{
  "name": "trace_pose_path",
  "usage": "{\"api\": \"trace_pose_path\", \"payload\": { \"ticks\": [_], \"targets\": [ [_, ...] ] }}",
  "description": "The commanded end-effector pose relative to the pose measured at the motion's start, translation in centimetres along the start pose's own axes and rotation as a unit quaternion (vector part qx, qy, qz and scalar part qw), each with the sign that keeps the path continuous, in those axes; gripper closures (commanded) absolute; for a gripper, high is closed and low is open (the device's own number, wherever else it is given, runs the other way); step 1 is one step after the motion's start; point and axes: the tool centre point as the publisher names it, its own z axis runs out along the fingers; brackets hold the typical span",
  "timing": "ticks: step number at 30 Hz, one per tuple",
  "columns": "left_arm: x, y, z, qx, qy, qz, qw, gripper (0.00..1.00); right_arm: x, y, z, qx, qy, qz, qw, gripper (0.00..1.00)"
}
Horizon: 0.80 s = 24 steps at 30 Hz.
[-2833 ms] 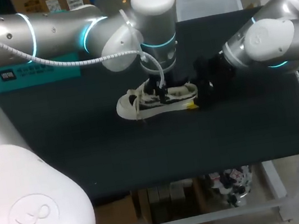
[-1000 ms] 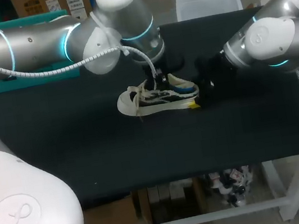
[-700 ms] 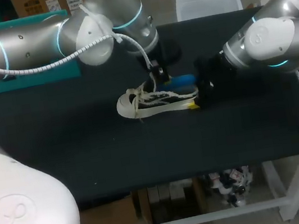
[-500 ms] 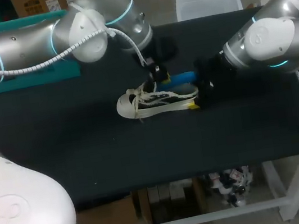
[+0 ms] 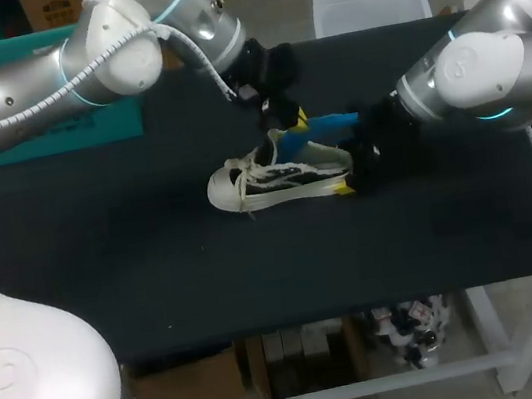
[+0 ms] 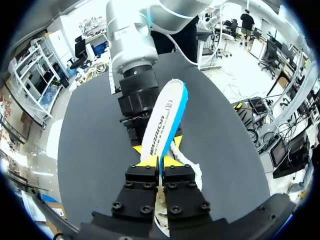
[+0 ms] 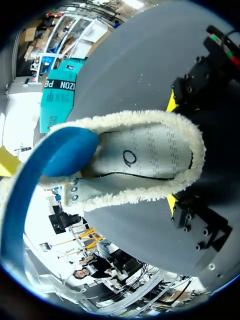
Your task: Open the shoe tongue, take the insole out of the shoe, put the insole back into the shoe, and pack the shoe into the shoebox
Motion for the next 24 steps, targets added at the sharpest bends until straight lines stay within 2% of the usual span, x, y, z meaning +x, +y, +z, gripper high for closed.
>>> {"api": "trace_pose_path", "payload": {
  "ticks": [1,11,12,14,15,24],
  "targets": [
    [0.8,-0.6,-1.4,0.021,0.001,0.009,1.0,1.0,0.1,-0.4,0.6,-0.001,0.001,0.0,1.0,1.0],
    [2.1,-2.8,-3.8,0.08,0.014,0.038,0.996,1.0,0.2,-0.3,-0.2,0.003,0.003,-0.006,1.0,1.0],
    [2.2,-3.0,-4.0,0.084,0.014,0.041,0.996,1.0,0.3,-0.3,-0.3,0.006,0.006,-0.007,1.0,0.89],
    [2.4,-3.4,-4.3,0.093,0.015,0.047,0.994,1.0,0.4,-0.3,-0.6,0.007,0.008,-0.005,1.0,0.21],
    [2.7,-3.7,-4.7,0.1,0.015,0.05,0.994,1.0,0.4,-0.4,-0.9,0.009,0.01,-0.003,1.0,0.0],
    [3.8,-5.1,-6.8,0.144,0.01,0.078,0.986,1.0,0.6,-0.1,-3.6,0.039,0.018,0.0,0.999,0.0]
  ]
}}
